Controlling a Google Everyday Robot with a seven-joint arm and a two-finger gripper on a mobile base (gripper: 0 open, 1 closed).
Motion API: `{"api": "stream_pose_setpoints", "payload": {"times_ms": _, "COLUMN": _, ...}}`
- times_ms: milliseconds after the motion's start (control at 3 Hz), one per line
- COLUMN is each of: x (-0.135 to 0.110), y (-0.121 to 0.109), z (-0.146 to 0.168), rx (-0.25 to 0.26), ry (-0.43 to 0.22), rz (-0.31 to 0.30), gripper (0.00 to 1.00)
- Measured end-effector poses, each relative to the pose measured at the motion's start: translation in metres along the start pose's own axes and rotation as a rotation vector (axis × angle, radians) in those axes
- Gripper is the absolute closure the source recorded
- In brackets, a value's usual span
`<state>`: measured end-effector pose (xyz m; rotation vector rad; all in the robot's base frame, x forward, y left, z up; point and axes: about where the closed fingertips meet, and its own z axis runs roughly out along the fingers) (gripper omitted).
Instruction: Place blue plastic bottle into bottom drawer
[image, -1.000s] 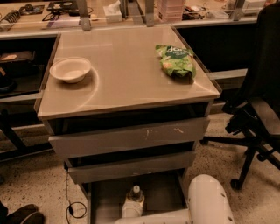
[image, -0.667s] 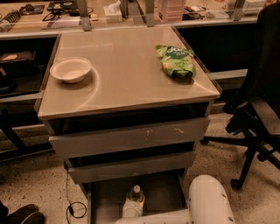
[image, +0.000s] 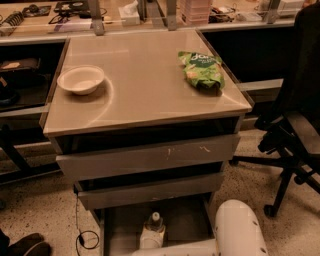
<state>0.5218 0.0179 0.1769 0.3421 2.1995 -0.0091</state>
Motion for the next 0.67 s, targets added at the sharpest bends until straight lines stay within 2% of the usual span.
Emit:
{"api": "stream_pose_setpoints", "payload": {"times_ms": 333, "x": 0.0, "y": 0.0, "z": 0.0, "rx": 0.0, "ry": 0.0, "rz": 0.0, "gripper": 0.0}}
{"api": "stream_pose_setpoints", "payload": {"times_ms": 667, "x": 0.0, "y": 0.0, "z": 0.0, "rx": 0.0, "ry": 0.0, "rz": 0.0, "gripper": 0.0}}
